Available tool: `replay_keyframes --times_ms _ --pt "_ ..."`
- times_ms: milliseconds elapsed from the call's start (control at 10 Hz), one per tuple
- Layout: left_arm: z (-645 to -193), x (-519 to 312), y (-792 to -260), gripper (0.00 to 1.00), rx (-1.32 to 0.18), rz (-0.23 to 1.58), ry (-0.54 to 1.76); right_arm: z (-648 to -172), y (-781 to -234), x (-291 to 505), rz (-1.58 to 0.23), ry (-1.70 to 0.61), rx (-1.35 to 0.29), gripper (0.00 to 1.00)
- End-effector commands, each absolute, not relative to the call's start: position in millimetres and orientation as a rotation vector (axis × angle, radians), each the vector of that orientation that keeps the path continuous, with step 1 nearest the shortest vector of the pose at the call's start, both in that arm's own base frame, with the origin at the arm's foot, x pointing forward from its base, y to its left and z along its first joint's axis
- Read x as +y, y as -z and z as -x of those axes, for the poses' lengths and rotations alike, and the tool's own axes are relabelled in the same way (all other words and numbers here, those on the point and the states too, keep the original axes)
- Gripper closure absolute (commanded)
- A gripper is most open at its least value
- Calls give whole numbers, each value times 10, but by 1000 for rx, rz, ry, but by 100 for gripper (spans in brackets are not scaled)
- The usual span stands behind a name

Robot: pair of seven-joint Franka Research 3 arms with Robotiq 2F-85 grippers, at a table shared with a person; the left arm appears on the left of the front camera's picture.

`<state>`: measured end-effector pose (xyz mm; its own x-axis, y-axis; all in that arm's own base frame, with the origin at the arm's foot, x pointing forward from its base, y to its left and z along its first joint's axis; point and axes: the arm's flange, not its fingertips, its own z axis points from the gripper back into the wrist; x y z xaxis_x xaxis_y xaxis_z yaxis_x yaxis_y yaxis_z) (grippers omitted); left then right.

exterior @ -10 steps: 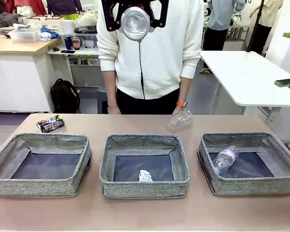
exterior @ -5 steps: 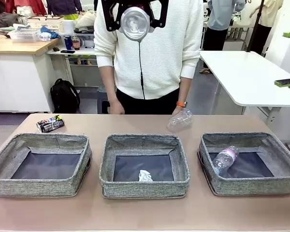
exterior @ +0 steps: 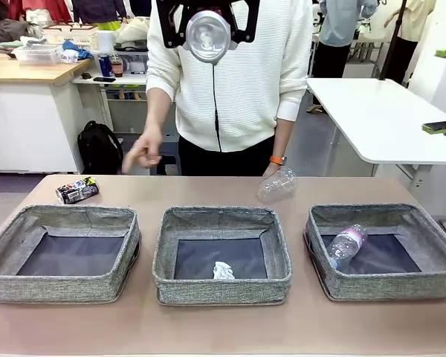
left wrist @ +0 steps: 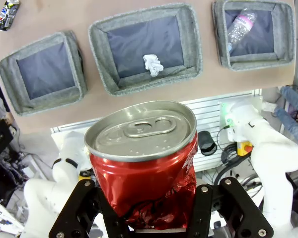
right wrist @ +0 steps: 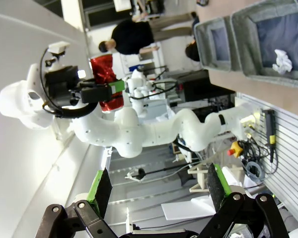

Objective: Sort the waste into the appropriate baskets.
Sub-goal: Place the picked waste into the Fabric basket indicated by the person.

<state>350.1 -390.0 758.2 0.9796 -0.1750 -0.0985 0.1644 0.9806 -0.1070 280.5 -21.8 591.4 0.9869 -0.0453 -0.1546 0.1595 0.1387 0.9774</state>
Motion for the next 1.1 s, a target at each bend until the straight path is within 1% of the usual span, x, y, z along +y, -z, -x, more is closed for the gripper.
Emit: replay_keyframes --times_ms 0,800,1000 --pt "-3476 -3894 -7617 100 98 105 176 -2814 -5949 -242 -1437 131 89 0" --pt "-3501 -3900 -7582 100 108 99 171 -2814 -5949 -242 -1437 131 89 0" --pt "-3575 -3900 -7452 100 114 48 311 -2814 -5949 -242 -1437 131 89 0"
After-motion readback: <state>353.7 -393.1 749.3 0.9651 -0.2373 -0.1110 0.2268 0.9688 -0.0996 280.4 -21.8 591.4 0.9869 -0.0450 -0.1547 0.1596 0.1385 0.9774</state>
